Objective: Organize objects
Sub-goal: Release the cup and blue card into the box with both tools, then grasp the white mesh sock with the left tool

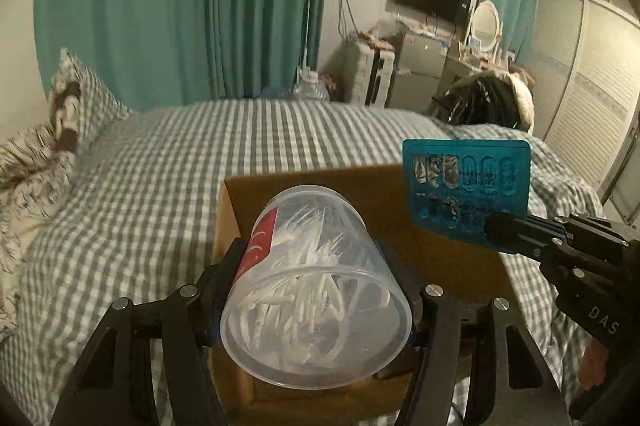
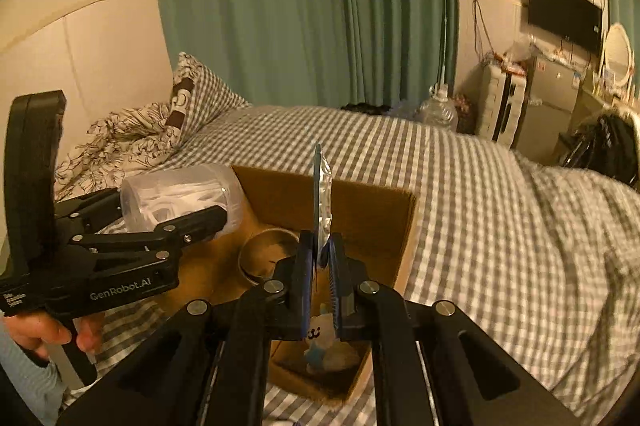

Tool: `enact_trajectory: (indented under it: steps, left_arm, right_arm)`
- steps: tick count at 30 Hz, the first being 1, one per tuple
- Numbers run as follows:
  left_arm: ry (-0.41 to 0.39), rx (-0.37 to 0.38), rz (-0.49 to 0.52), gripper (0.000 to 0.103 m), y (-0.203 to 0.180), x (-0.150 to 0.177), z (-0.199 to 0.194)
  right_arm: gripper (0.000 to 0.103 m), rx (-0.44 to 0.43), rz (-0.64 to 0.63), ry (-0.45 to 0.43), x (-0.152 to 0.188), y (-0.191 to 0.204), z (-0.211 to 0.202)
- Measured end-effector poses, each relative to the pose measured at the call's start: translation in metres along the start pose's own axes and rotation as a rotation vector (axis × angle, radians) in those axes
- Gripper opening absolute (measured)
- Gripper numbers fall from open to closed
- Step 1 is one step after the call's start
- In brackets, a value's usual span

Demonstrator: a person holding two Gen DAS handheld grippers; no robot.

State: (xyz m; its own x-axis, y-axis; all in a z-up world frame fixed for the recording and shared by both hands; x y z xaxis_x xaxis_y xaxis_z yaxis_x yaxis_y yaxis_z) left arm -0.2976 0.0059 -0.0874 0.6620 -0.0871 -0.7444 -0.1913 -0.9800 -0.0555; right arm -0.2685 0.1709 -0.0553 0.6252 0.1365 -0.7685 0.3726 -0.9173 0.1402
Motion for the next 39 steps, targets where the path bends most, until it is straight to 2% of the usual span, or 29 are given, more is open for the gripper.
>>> enact_trajectory:
  steps: [4,5,6,8,10,13,16,18,20,23,27,31,34,39]
  left_arm:
    - [0.041,0.035,-0.032,0.07,0.005,0.009,0.013]
    - [0.036,0.026,-0.036,0.077,0.006,0.009,0.011]
    - [0.03,0.017,-0.035,0.084,0.008,0.009,0.009]
    - [0.026,-0.01,-0.02,0.087,0.006,0.008,0.0]
    - [0.024,-0.04,-0.001,0.087,0.0,0.005,-0.014]
    - [0.002,-0.054,0.013,0.089,-0.011,0.001,-0.046]
    - [-0.05,-0.08,0.036,0.1,-0.017,-0.003,-0.092]
    - [-0.095,-0.108,0.051,0.103,-0.023,-0.005,-0.127]
    - [-0.119,-0.122,0.046,0.103,-0.023,-0.004,-0.155]
    - [-0.141,-0.098,0.014,0.103,-0.019,0.001,-0.196]
    - [-0.191,-0.117,0.008,0.103,-0.013,0.014,-0.234]
    - [-0.2,-0.137,-0.003,0.103,-0.008,0.037,-0.249]
    - [-0.177,-0.121,0.008,0.103,-0.01,0.058,-0.24]
    - [-0.102,-0.125,0.042,0.103,-0.018,0.103,-0.195]
  right_arm:
    - [0.008,0.016,0.012,0.007,0.006,-0.005,0.007]
    - [0.014,0.019,0.021,0.003,0.005,-0.007,0.006]
    - [0.03,0.024,0.029,-0.002,0.005,-0.008,0.003]
    - [0.049,0.045,0.04,-0.024,0.002,-0.012,-0.007]
    - [0.051,0.058,0.048,-0.039,-0.001,-0.012,-0.019]
    - [0.052,0.07,0.065,-0.062,-0.008,-0.011,-0.052]
    - [0.059,0.088,0.052,-0.103,-0.016,-0.003,-0.097]
    - [0.068,0.114,0.046,-0.141,-0.021,0.004,-0.134]
    - [0.072,0.122,0.049,-0.166,-0.024,0.01,-0.166]
    - [0.087,0.121,0.039,-0.173,-0.023,0.017,-0.206]
    - [0.09,0.159,-0.013,-0.186,-0.011,0.033,-0.249]
    - [0.094,0.196,-0.036,-0.182,0.008,0.04,-0.27]
    - [0.096,0.211,-0.029,-0.161,0.03,0.046,-0.265]
    - [0.096,0.327,-0.049,-0.118,0.075,0.045,-0.216]
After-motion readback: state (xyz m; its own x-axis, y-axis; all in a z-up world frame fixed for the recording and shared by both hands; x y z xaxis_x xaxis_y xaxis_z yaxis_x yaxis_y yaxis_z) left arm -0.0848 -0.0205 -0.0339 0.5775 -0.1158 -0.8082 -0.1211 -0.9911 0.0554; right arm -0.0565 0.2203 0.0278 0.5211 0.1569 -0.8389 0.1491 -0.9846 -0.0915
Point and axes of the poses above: each gripper's, at about its wrist camera, not at the fingertips, and z roughly the way its jaws point, y to its left, x to its underside, the point moved 3 cm from there along z, roughly the way its jaws point, and after that the axes turned 3 degrees about z, right-handed, at the moved point
